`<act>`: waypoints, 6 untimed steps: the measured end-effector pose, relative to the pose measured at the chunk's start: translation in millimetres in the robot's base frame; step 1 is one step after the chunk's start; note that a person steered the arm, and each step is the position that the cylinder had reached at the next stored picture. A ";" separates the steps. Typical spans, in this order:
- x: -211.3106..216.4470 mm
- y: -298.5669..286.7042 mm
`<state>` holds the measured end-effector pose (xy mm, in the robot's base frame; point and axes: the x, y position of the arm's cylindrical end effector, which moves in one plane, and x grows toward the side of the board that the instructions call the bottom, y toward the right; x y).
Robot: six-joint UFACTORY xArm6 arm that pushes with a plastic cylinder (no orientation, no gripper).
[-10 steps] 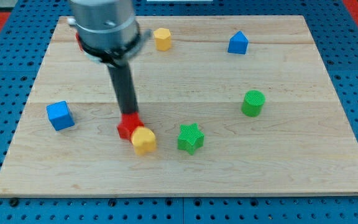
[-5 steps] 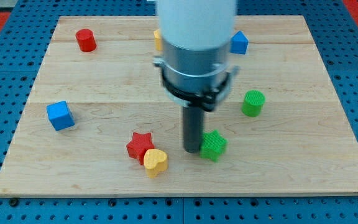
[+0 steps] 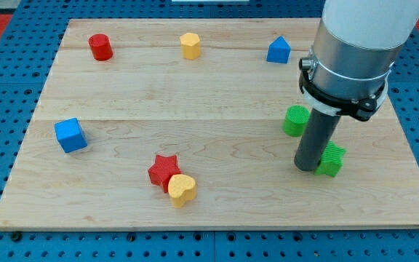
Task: Put the green star into green circle at the bottom side
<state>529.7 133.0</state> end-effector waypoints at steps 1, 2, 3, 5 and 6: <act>0.0 0.0; 33.2 4.4; 66.2 47.1; 0.9 51.1; -43.8 42.5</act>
<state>485.8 175.5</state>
